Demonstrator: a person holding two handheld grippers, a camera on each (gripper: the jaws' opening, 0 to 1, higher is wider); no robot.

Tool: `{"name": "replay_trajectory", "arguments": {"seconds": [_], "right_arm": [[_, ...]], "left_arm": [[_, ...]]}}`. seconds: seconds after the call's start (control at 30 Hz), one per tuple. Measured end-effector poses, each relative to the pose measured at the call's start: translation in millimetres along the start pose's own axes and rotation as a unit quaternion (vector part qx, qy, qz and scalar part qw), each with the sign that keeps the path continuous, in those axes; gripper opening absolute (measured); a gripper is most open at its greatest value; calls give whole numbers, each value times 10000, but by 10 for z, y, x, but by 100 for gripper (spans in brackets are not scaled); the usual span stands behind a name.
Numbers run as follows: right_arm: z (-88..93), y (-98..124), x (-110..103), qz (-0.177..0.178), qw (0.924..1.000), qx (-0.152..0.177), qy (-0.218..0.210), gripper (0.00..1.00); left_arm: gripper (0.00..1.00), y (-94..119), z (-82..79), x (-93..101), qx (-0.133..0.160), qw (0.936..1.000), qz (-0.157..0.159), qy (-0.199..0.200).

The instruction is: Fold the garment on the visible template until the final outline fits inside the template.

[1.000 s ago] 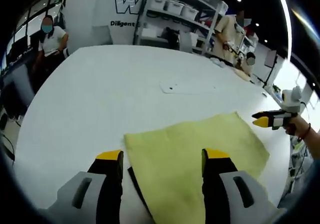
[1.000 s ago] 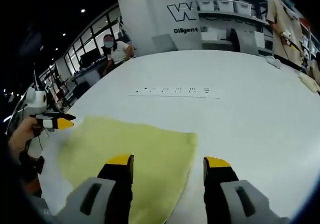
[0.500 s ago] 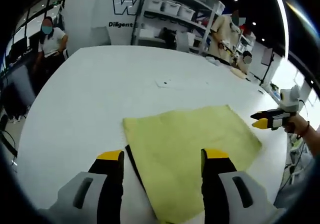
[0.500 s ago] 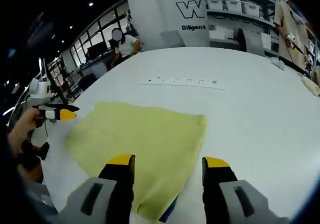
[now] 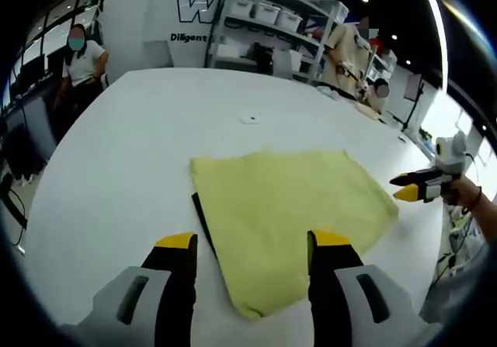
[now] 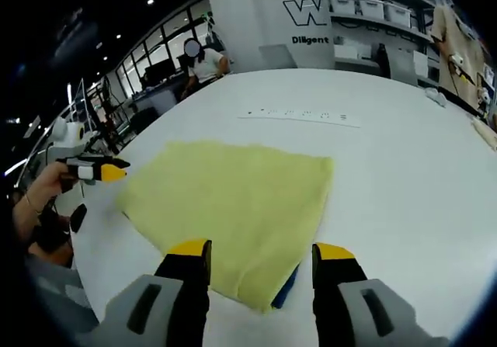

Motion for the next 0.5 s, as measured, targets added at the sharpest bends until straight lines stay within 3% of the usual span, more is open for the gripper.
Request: {"name": "replay_trajectory", "arguments": {"seconds": [0.5], "right_arm": [[286,98,-63,-2,9996,-201,203,42]], "left_arm": [[46,206,397,14,-188,9998,-76,-30]]}}
Point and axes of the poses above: the point that each gripper's makers call its tool centre point, and the gripper's own axes: y roughly backward along the fingers, x roughly to its right, z roughly out of its underside, the point moved 7 cm from there along y, roughly backward along the fingers
